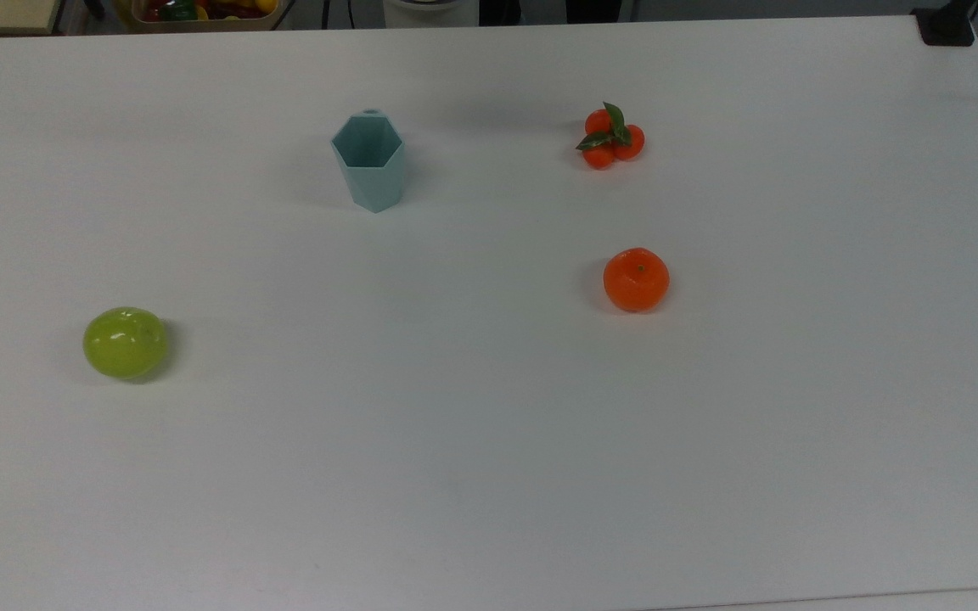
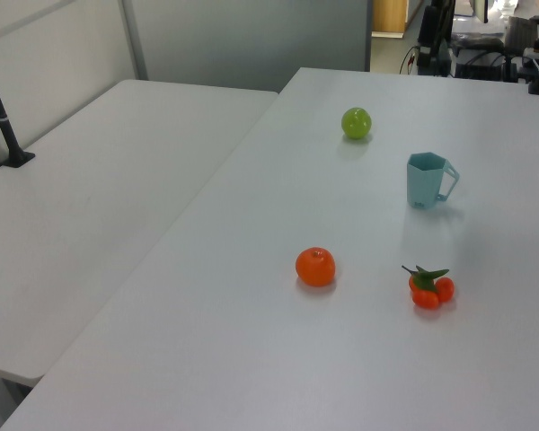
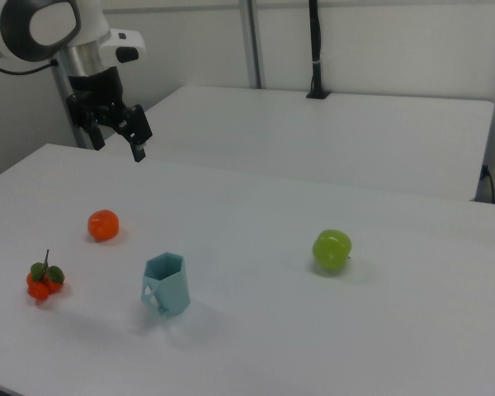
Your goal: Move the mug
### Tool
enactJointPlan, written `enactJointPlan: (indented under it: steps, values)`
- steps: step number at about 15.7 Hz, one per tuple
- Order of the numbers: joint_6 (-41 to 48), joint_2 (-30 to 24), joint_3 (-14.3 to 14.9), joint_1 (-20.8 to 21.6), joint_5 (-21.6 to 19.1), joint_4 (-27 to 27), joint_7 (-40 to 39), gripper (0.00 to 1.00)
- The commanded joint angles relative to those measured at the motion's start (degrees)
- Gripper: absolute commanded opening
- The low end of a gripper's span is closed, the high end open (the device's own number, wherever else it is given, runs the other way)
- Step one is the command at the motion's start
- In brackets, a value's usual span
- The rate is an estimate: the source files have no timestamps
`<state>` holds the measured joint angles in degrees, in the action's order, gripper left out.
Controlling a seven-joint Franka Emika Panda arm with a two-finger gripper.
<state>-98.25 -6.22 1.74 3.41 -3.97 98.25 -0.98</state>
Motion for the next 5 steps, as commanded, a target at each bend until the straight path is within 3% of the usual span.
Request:
enactJointPlan:
  steps: [1,5]
  values:
    - [-0.6,1.0,0.9,1.2,-1.1,-1.0,-0.6,1.00]
    - [-0.6,0.9,0.7,1.2,-1.2,-1.0,-0.5,1.00]
